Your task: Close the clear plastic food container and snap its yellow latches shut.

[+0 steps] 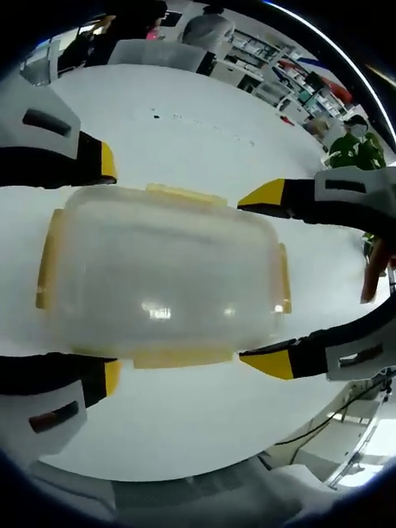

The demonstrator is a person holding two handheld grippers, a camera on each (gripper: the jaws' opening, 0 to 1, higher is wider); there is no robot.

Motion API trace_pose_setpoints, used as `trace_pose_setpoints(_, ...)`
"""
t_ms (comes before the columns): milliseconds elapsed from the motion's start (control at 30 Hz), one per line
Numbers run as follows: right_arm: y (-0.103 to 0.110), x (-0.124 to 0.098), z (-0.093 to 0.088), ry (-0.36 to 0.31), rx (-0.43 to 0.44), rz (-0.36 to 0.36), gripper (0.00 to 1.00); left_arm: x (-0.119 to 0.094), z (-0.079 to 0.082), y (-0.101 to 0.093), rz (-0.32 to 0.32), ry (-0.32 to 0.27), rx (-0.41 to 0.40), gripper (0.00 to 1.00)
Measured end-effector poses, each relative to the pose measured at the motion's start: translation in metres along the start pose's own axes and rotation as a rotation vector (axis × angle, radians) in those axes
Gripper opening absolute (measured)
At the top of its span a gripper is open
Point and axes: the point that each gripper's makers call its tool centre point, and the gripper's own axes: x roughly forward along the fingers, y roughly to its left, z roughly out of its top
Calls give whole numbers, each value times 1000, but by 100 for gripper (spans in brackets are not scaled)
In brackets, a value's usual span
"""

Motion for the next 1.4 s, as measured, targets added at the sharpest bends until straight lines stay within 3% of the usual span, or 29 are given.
trace_pose_setpoints(333,0,0,1,-11,3,-3,71,0,-1,-1,-7,15,4,82)
trace_pose_setpoints(633,8,4,13,-13,-3,4,71,-6,-13,-7,-10,20,0,81)
trace_pose_setpoints(1400,17,27,71,-19,-10,13,71,-29,-73,-11,6,51,-12,81)
